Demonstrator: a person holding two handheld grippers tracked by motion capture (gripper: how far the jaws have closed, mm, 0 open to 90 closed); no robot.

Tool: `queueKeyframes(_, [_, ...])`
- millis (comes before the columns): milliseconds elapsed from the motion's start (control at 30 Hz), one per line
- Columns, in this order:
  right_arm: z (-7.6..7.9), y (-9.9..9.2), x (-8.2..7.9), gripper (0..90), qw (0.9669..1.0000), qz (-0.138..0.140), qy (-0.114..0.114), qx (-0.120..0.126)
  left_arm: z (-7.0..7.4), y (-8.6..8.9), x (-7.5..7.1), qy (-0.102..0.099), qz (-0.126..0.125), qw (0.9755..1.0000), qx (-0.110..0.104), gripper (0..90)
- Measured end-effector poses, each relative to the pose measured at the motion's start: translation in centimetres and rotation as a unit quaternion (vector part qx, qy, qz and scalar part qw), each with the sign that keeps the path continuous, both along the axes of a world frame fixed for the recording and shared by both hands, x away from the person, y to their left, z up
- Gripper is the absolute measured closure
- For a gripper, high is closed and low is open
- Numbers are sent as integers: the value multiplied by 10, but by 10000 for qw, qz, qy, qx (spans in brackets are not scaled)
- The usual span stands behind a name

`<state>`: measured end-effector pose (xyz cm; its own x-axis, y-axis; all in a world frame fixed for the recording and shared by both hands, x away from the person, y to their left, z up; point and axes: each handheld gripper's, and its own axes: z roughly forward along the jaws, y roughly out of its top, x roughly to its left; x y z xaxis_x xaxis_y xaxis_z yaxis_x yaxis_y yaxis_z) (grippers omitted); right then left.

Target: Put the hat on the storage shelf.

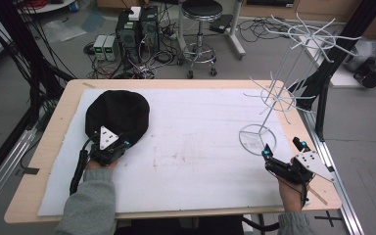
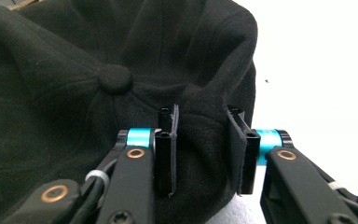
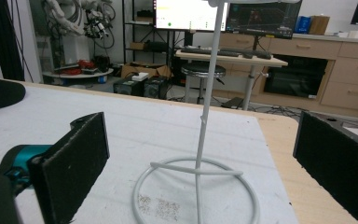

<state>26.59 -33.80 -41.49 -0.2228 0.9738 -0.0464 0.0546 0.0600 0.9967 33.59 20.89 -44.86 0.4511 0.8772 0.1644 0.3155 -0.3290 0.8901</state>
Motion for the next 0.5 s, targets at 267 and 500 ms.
queueKeyframes(267, [0,0,0,25,10000,-13,-35,-7,2,1,-1,-101,-90,9999,-25,725])
queueKeyframes(500, [0,-2,0,25,10000,-35,-41,-12,7,2,-3,-118,-103,9997,-209,754])
